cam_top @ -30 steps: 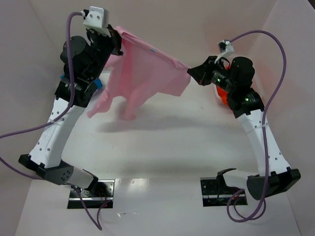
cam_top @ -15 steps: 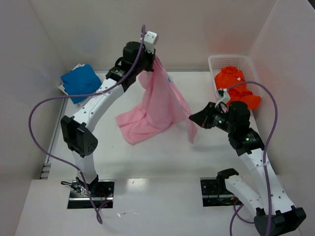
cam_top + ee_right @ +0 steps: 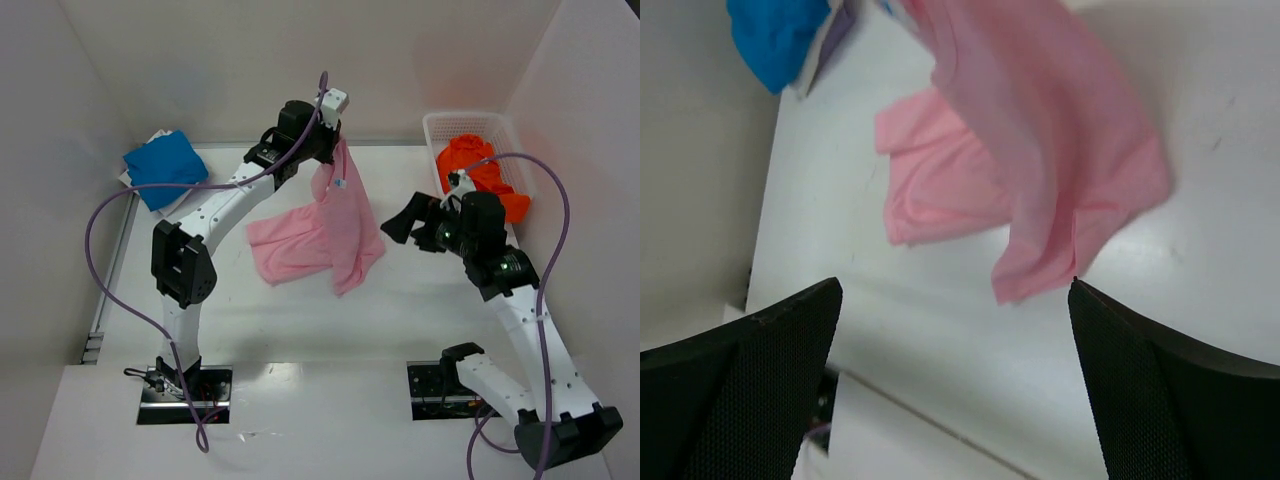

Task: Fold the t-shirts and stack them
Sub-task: Move the tshirt to the center of the board, then flatten out the tshirt

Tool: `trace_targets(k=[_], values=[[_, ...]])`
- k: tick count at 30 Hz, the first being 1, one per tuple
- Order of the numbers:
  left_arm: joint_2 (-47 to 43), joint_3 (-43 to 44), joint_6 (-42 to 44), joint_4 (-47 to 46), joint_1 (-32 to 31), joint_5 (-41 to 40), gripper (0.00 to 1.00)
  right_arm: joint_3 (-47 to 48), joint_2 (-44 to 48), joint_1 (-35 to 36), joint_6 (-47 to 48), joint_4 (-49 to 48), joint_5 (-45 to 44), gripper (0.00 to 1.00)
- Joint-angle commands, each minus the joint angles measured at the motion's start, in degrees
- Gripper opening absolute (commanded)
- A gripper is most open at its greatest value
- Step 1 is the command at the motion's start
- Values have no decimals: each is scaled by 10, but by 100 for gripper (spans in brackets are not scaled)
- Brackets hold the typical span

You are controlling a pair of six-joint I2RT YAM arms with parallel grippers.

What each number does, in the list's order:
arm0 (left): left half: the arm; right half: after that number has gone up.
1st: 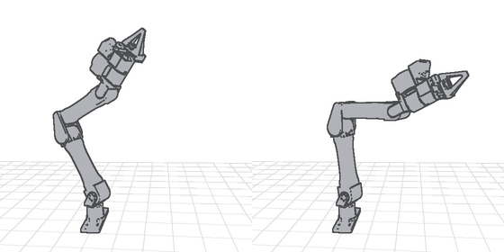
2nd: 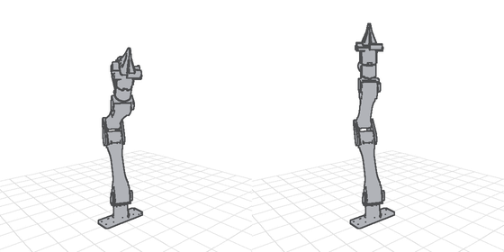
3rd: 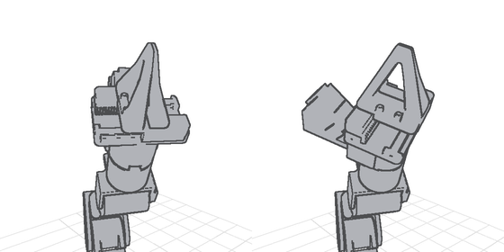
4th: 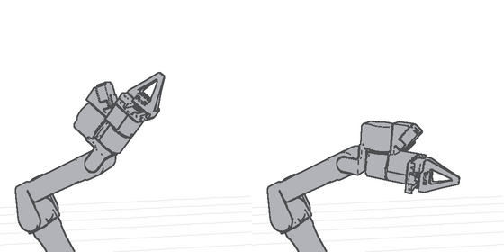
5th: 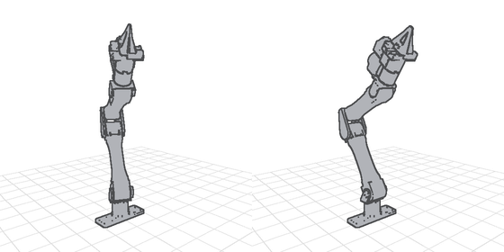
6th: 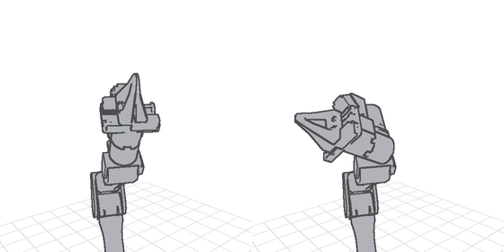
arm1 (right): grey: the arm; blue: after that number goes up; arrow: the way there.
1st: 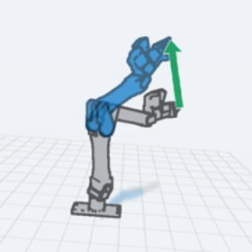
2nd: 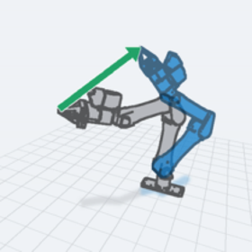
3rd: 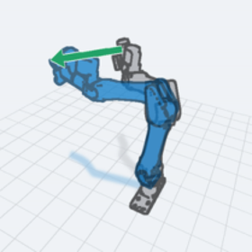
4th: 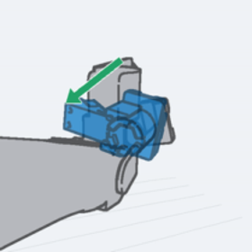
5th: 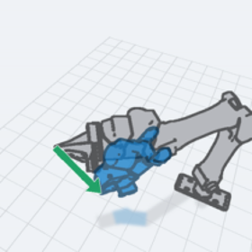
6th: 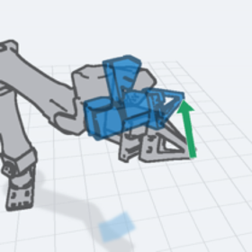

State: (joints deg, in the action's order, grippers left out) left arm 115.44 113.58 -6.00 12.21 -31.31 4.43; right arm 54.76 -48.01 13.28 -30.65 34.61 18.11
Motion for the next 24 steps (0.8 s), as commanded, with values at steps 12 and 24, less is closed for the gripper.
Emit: trace_targets(k=[12,24], values=[[4,2,45,24,-3,179,5,151,-214,1,116,-257,-72,100],[22,-4,69,41,-14,258,11,156,-245,1,108,-322,-13,95]])
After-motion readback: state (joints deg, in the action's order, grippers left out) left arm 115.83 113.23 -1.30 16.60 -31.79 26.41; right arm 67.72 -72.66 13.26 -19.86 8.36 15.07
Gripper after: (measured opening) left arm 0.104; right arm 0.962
